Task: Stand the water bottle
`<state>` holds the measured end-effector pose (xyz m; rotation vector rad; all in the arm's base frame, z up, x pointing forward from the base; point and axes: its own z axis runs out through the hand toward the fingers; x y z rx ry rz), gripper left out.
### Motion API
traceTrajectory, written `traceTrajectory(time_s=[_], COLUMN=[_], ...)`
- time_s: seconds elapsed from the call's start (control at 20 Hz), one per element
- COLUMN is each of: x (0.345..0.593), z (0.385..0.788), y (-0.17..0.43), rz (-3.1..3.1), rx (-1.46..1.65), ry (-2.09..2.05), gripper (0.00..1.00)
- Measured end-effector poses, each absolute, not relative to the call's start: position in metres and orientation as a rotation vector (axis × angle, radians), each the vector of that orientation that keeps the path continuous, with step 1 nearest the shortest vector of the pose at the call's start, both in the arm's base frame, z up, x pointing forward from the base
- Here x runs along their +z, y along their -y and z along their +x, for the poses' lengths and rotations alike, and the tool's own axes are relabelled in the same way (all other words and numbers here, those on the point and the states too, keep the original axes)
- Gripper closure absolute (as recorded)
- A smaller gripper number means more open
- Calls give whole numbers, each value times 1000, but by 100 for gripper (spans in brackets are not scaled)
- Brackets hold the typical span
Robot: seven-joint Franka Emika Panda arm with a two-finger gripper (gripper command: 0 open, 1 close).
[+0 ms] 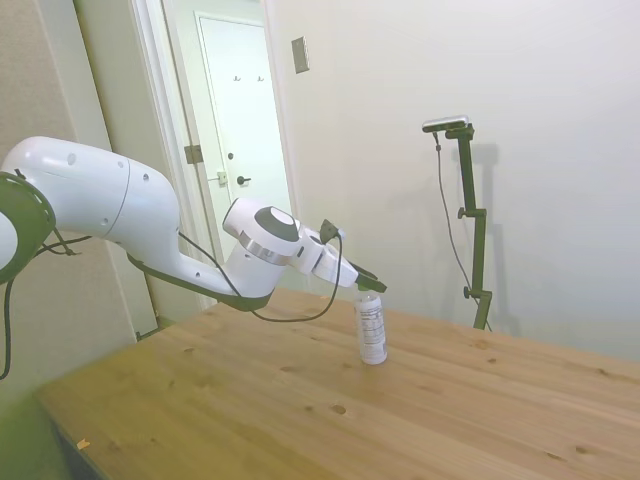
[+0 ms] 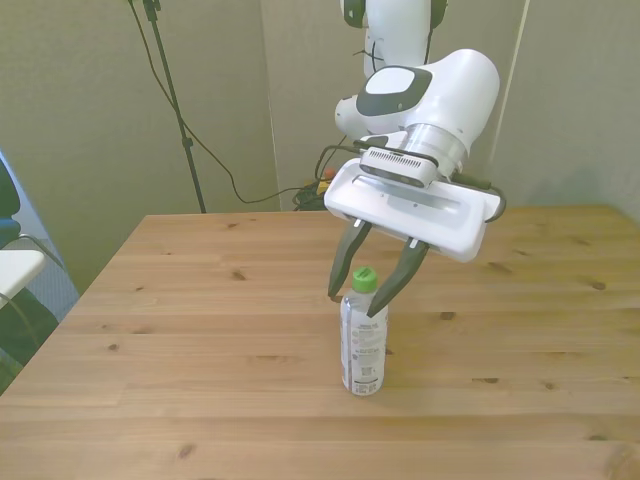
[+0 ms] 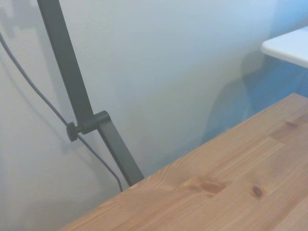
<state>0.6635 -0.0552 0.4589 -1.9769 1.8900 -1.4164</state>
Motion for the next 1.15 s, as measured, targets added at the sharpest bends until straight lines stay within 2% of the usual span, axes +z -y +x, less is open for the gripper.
traceTrajectory(time_s=[0.2,0.45,0.7,0.95,1.15], x=[469,496,511,505,506], z=[648,600,558,515,472], y=[36,1,-10,-12,-13], rz=[-2062,-2229,-2436,-2646,-2739], rx=[-1240,-941,-592,-267,-173], ry=[-1880,-1812,-1728,-1570,-1473], gripper=[0,0,0,0,0])
